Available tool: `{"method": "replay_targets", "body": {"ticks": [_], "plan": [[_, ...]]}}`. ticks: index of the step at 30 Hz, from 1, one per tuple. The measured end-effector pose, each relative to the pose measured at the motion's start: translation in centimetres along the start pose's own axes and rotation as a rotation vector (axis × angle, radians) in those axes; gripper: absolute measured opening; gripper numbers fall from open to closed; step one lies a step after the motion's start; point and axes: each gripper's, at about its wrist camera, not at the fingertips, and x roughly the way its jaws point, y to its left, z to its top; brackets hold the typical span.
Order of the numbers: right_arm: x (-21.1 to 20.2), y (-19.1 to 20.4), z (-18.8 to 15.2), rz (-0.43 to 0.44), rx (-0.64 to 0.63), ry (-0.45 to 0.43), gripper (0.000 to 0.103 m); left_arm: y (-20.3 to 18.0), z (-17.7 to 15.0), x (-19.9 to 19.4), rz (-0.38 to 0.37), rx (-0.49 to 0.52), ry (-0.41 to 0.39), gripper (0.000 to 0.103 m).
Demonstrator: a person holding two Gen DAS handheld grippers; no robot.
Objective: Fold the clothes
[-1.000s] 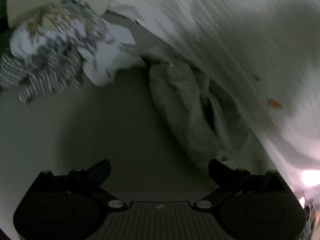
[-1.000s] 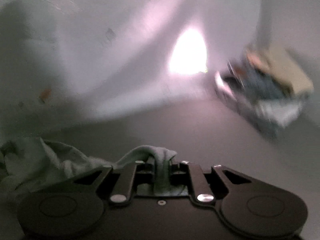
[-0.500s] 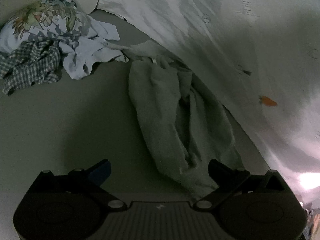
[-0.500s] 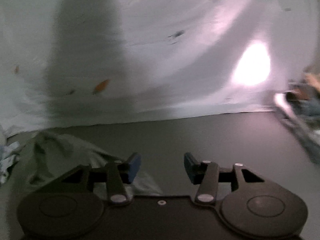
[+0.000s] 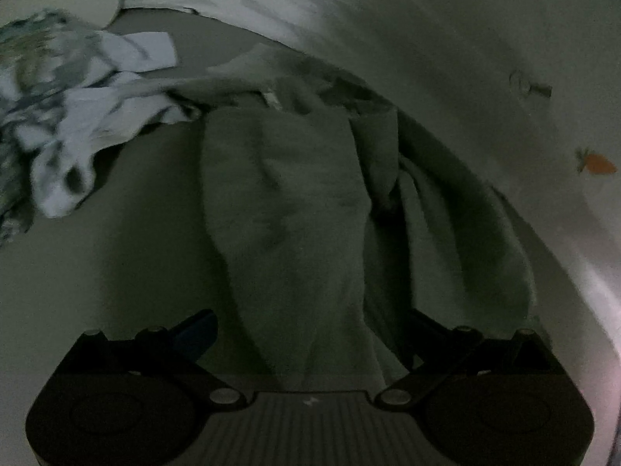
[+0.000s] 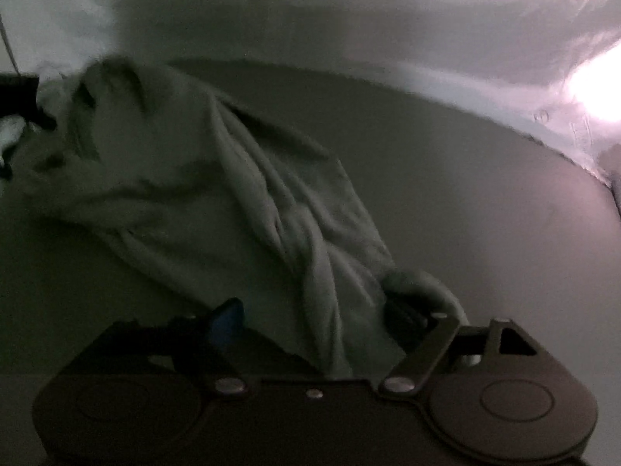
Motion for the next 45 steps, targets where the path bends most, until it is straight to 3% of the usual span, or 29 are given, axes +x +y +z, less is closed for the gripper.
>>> {"method": "replay_targets", "body": {"ticks": [1,2,3,4,6,8,9,12,15,17,19,20,21,23,25,28,32,36,40,45], "plan": [[0.3,0.0,0.0,-0.008,0.001,0.008,0.081,-0.3,0.1,0.6,0.003,0.01,0.006,0.081],[0.4,-0.1,0.1,-0.005,0.004,0.006,0.074,-0.6,0.3,1.1,0.006,0.02,0.012,0.076],[0.5,-0.3,0.3,-0.005,0.009,0.002,0.056,-0.7,0.3,1.5,0.013,0.023,0.011,0.066],[0.5,-0.6,0.6,0.003,0.014,-0.001,0.049,-0.7,0.1,1.3,0.028,0.011,-0.006,0.049],[0.5,-1.1,1.6,0.031,0.018,-0.008,0.032,-0.5,-0.3,0.9,0.053,-0.022,-0.038,0.028],[0.3,-1.8,3.3,0.031,-0.004,-0.041,0.018,0.5,-0.9,0.1,0.031,-0.087,-0.045,0.02],[0.0,-2.4,4.4,0.015,-0.018,-0.08,0.015,0.9,-1.2,-0.4,0.016,-0.116,-0.045,0.017],[-1.7,-4.2,8.8,-0.08,-0.099,-0.254,0.013,0.7,-3.1,-2.9,-0.05,-0.14,-0.047,0.017],[-5.2,-6.6,14.2,-0.164,-0.129,-0.476,0.013,-2.6,-6.9,-6.8,-0.163,-0.105,-0.043,0.017],[-7.6,-7.8,17.0,-0.225,-0.126,-0.595,0.013,-5.7,-9.6,-8.8,-0.252,-0.056,-0.034,0.018],[-9.0,-9.5,19.1,-0.279,-0.061,-0.639,0.02,-9.2,-12.3,-9.9,-0.332,0.043,-0.011,0.023],[-8.8,-10.5,19.8,-0.311,-0.014,-0.611,0.041,-10.6,-13.4,-10.1,-0.353,0.106,0.009,0.023],[-8.3,-11.5,20.2,-0.355,0.031,-0.563,0.054,-11.8,-14.3,-10.1,-0.361,0.167,0.035,0.023],[-7.2,-13.0,19.3,-0.394,0.101,-0.496,0.053,-12.4,-14.9,-9.6,-0.345,0.204,0.092,0.025],[-7.1,-14.1,16.5,-0.306,0.208,-0.446,0.055,-11.6,-14.8,-9.1,-0.332,0.161,0.112,0.034],[-6.6,-14.7,10.8,-0.132,0.364,-0.352,0.059,-9.7,-14.1,-9.6,-0.294,0.12,0.054,0.047],[-5.5,-11.5,4.8,-0.064,0.408,-0.236,0.059,-6.9,-11.7,-9.6,-0.21,0.109,-0.009,0.05],[-5.4,-6.5,3.8,0.019,0.328,-0.214,0.059,-3.7,-10.0,-8.6,-0.152,0.061,-0.01,0.052],[-5.4,-0.3,5.7,0.061,0.127,-0.26,0.063,-0.2,-8.6,-6.9,-0.097,0.011,0.004,0.055],[-3.2,7.7,7.8,0.094,-0.158,-0.276,0.063,2.8,-7.5,-5.3,-0.085,-0.038,0.038,0.055]]}}
